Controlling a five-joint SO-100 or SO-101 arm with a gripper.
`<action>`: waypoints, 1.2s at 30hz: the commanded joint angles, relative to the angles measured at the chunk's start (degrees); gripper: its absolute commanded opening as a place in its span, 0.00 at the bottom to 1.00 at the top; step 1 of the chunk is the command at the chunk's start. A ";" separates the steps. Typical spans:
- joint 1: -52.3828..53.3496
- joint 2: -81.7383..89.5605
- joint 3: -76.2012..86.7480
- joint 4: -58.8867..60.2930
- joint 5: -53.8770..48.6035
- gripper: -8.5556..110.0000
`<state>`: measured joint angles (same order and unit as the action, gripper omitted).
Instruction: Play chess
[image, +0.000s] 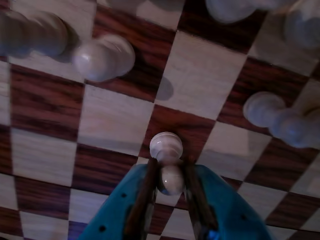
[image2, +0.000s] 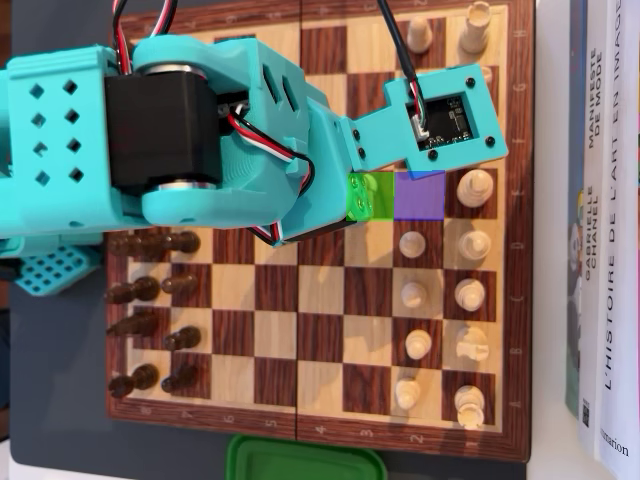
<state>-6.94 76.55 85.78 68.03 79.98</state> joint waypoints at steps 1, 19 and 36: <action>0.44 0.35 -0.97 -0.44 0.35 0.10; 0.70 0.35 -1.14 -2.20 0.18 0.13; 0.70 0.35 -0.79 -2.20 -0.09 0.17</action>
<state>-6.94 76.46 85.78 65.65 79.98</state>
